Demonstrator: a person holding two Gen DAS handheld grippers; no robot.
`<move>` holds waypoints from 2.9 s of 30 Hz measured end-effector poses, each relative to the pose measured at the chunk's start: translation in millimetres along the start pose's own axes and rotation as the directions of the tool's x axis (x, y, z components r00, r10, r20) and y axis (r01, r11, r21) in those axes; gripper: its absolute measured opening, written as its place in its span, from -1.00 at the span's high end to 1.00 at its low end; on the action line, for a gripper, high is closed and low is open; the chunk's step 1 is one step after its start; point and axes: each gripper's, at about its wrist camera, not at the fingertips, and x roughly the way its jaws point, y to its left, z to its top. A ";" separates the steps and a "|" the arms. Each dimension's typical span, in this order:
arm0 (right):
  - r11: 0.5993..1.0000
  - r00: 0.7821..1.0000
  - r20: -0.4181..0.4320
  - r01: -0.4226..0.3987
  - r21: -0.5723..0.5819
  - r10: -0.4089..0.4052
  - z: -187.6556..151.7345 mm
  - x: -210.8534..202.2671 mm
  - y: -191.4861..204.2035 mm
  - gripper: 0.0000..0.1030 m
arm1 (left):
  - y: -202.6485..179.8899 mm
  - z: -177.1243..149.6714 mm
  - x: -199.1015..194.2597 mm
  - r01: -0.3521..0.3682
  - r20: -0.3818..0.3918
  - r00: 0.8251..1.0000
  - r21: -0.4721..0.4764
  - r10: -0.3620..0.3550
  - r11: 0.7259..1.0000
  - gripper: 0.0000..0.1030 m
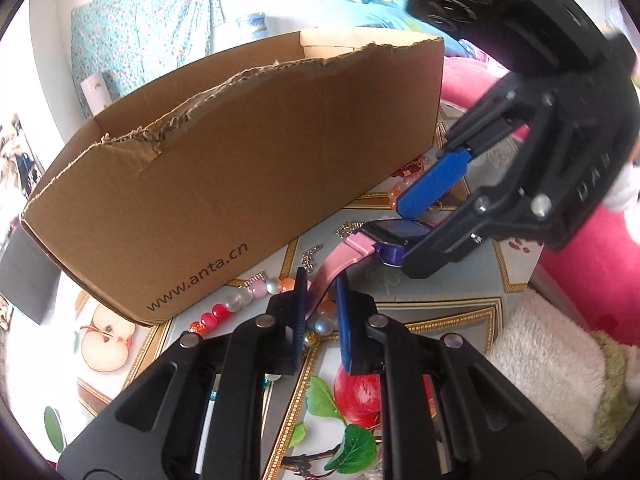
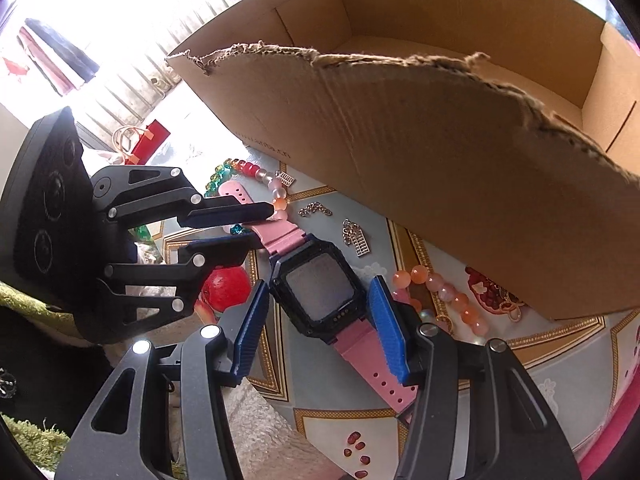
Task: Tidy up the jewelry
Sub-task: 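Close the right tool on the watch face, then lift the watch with the right tool and carry it over the box, then lower the watch into the box and open the right tool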
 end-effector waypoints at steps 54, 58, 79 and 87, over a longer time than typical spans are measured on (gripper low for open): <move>0.988 0.995 0.004 0.095 0.120 -0.096 127.0 -74.7 -24.0 0.73 | 137.7 166.8 14.0 0.116 -0.202 0.961 -0.318 -0.187 0.941 0.96; 0.983 0.988 -0.092 0.133 0.130 -0.121 155.3 -33.3 -51.9 0.71 | 159.9 169.9 63.2 0.054 -0.311 0.936 -0.335 -0.164 0.941 0.88; 0.967 0.939 -0.286 0.228 0.111 -0.189 182.8 41.5 -63.4 0.67 | 205.8 131.2 -30.8 -0.079 0.006 0.996 -0.360 0.087 0.929 0.16; 0.950 0.943 -0.280 0.240 0.200 -0.180 191.2 57.8 -79.5 0.67 | 212.0 67.5 -55.3 -0.095 0.028 0.993 -0.434 0.118 0.896 0.07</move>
